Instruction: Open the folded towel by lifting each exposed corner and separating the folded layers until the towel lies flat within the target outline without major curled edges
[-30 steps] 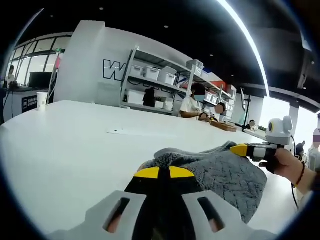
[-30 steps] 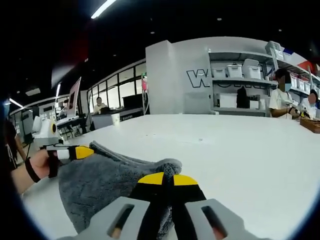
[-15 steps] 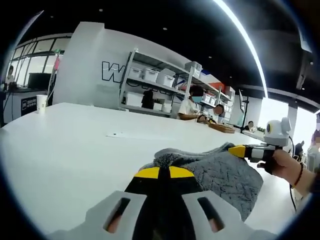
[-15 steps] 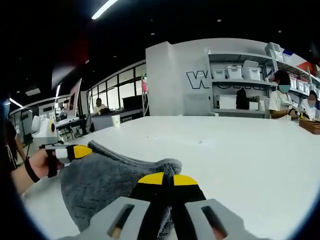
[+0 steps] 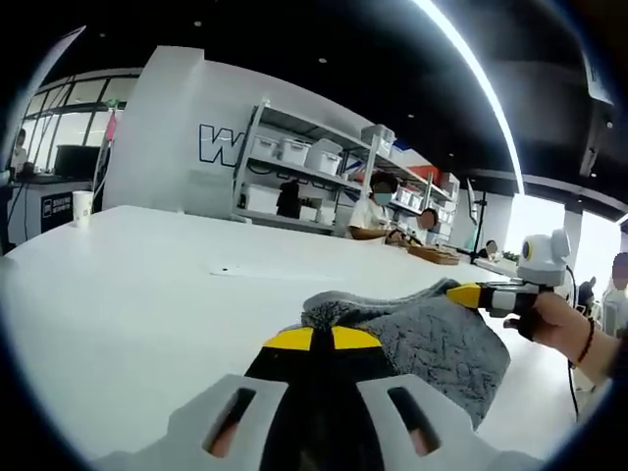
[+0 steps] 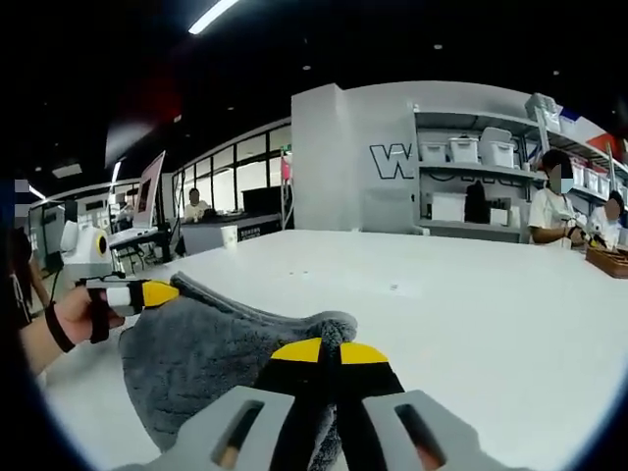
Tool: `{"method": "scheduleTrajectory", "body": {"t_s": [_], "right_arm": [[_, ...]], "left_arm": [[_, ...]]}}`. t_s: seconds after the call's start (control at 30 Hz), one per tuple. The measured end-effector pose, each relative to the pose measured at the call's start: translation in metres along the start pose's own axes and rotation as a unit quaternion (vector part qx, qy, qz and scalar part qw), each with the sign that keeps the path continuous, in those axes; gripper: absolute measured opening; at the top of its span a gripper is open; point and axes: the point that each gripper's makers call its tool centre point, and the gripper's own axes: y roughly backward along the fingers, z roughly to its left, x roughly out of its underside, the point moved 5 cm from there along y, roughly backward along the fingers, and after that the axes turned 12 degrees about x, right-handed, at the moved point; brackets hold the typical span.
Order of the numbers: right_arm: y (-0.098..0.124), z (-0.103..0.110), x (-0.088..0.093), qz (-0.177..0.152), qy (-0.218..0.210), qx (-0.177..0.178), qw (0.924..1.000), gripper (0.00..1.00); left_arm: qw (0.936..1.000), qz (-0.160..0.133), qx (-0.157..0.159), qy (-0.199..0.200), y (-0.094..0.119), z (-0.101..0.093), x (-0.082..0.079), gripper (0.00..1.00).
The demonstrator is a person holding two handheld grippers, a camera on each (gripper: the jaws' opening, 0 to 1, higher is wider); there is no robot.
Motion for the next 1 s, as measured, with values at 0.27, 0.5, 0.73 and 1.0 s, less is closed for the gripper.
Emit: {"method": "scheduleTrajectory", "body": {"t_s": [0.27,0.5,0.73,1.0], "right_arm": [[0.0,-0.001,0.0,-0.002,-0.007,-0.002,1.0,0.0],[0.004,0.0,-0.004,-0.009,-0.006,-0.003,0.9999,0.0],[0.007,0.0,-0.007,-0.011,-0.009,-0.005,0.9999,0.0],[0.009,0.001,-0.01,-0.016,-0.012,-0.006,0.9998,0.0]], "left_arm": [[1.0,0.0,0.002,-0.005,0.002,-0.003,-0.002,0.02],[0.9999,-0.004,0.001,-0.013,0.004,-0.006,-0.006,0.03],[0.9998,-0.007,0.005,-0.019,0.008,-0.009,-0.009,0.02],[0.9996,-0.015,0.009,-0.022,0.011,-0.012,-0.015,0.02]]}}
